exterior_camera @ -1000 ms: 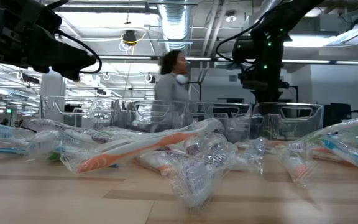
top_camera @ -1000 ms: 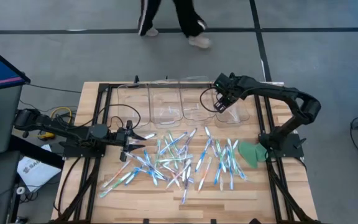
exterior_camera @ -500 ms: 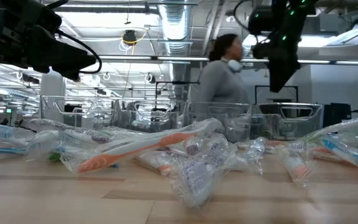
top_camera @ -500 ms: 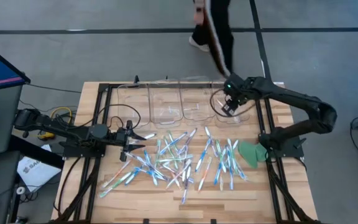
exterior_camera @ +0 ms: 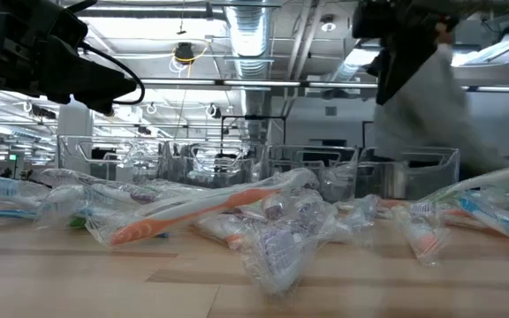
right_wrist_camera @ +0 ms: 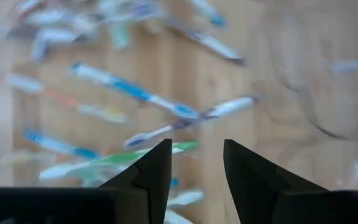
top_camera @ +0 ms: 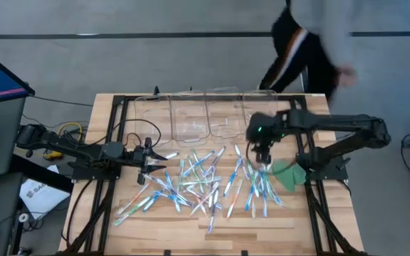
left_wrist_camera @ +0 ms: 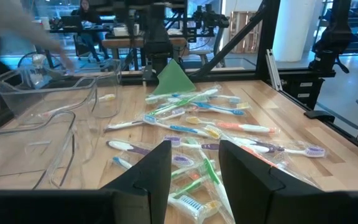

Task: Pick & Place Toothbrushes
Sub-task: Put the blue toothbrush into the middle right transparent bin

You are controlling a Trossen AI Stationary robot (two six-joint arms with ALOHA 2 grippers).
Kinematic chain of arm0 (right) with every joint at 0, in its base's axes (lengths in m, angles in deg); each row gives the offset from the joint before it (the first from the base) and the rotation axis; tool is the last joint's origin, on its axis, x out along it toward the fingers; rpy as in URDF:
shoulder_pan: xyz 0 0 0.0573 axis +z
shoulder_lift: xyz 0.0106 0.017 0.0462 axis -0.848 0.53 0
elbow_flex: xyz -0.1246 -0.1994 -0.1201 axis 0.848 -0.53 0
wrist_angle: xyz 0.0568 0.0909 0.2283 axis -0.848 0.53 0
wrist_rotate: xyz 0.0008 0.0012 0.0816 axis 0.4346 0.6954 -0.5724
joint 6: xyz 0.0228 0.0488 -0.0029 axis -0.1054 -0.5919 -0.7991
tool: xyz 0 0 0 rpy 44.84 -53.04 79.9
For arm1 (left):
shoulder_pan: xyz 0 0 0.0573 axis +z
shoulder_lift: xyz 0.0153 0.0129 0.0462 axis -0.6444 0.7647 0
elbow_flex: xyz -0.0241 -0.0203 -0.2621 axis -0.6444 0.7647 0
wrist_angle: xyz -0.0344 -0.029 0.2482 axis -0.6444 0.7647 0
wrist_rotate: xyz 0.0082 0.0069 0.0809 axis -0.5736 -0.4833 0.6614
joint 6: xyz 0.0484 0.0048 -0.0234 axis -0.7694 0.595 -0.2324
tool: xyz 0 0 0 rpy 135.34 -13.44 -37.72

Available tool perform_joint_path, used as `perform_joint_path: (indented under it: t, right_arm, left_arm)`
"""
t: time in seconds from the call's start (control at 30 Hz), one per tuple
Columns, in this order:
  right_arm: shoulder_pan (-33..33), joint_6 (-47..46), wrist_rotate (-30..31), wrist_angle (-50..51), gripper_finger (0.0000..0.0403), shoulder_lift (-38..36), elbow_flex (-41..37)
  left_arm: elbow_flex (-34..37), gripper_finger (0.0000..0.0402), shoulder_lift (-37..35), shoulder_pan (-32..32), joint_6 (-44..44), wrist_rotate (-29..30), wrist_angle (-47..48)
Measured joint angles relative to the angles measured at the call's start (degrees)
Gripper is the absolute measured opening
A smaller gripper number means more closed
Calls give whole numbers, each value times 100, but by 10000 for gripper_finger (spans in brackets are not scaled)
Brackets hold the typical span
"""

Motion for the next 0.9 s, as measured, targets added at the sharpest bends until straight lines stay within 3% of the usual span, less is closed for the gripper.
perform_joint_path:
  t: [0.3, 0.6, 0.9]
  right_arm:
    - [852, 1977, 19, -519, 133, 1144, 13]
    - [991, 2571, 197, -760, 133, 2543, 13]
    - [1012, 2925, 752, -718, 123, 2934, 379]
  left_arm:
    - [-1, 129, 131, 0, 0, 99, -35]
    - [0, 129, 295, 0, 0, 150, -30]
    - [-1, 129, 299, 0, 0, 150, -100]
